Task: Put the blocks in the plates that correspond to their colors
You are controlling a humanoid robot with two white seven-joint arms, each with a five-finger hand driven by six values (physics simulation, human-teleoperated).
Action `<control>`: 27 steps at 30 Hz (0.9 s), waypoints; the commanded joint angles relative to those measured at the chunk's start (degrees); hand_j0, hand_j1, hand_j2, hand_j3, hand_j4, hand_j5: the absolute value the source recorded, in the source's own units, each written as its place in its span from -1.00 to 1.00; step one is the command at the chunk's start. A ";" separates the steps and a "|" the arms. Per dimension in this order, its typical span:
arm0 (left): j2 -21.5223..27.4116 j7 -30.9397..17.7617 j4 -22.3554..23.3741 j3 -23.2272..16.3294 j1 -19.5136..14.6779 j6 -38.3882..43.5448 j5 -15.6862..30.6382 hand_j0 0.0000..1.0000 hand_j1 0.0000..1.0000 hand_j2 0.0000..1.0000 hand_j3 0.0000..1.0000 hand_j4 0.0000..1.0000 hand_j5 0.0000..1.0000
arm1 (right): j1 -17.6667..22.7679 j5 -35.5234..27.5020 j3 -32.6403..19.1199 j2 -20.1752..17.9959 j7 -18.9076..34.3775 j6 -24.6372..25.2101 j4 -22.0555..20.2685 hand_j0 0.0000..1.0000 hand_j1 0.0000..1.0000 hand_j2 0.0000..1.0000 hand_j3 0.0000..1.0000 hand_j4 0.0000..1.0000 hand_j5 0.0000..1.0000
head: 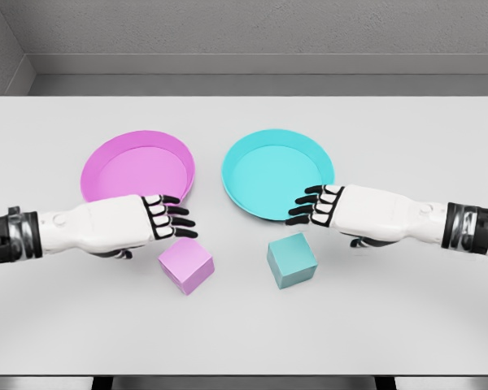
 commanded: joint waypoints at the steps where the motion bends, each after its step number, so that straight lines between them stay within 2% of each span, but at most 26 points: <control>1: 0.05 0.03 -0.01 -0.69 -0.08 0.06 0.37 1.00 1.00 1.00 1.00 1.00 1.00 | -0.18 -0.39 1.45 -0.23 0.12 0.08 -0.02 1.00 1.00 1.00 1.00 1.00 1.00; 4: 0.05 0.03 -0.10 -2.18 -1.14 0.06 0.46 1.00 1.00 1.00 1.00 1.00 1.00 | -5.10 -0.31 6.46 -0.41 0.12 0.08 -0.02 1.00 1.00 1.00 1.00 1.00 1.00; 5: -0.03 0.03 -0.10 -2.18 -1.31 0.06 0.46 1.00 1.00 1.00 1.00 1.00 1.00 | -5.63 -0.22 6.81 -0.41 0.21 0.08 -0.02 1.00 1.00 1.00 1.00 1.00 1.00; 11: -0.56 0.12 -0.01 -3.68 -2.37 0.06 0.37 1.00 1.00 1.00 1.00 1.00 1.00 | -6.07 3.47 8.92 0.03 0.56 0.08 -0.02 1.00 1.00 1.00 1.00 1.00 1.00; 14: -1.18 0.12 -0.10 -5.08 -3.60 0.06 0.46 1.00 1.00 1.00 1.00 1.00 1.00 | -6.33 4.00 9.36 0.21 2.41 0.08 -0.02 1.00 1.00 1.00 1.00 1.00 1.00; 16: -1.62 0.12 -0.10 -5.61 -3.86 0.06 0.46 1.00 1.00 1.00 1.00 1.00 1.00 | -6.86 5.76 9.62 1.35 2.76 0.08 -0.02 1.00 1.00 1.00 1.00 1.00 1.00; 27: -3.11 0.03 -0.10 -7.28 -4.83 0.06 0.46 1.00 1.00 1.00 1.00 1.00 1.00 | -10.11 7.52 12.79 3.37 2.85 0.08 -0.02 1.00 1.00 1.00 1.00 1.00 1.00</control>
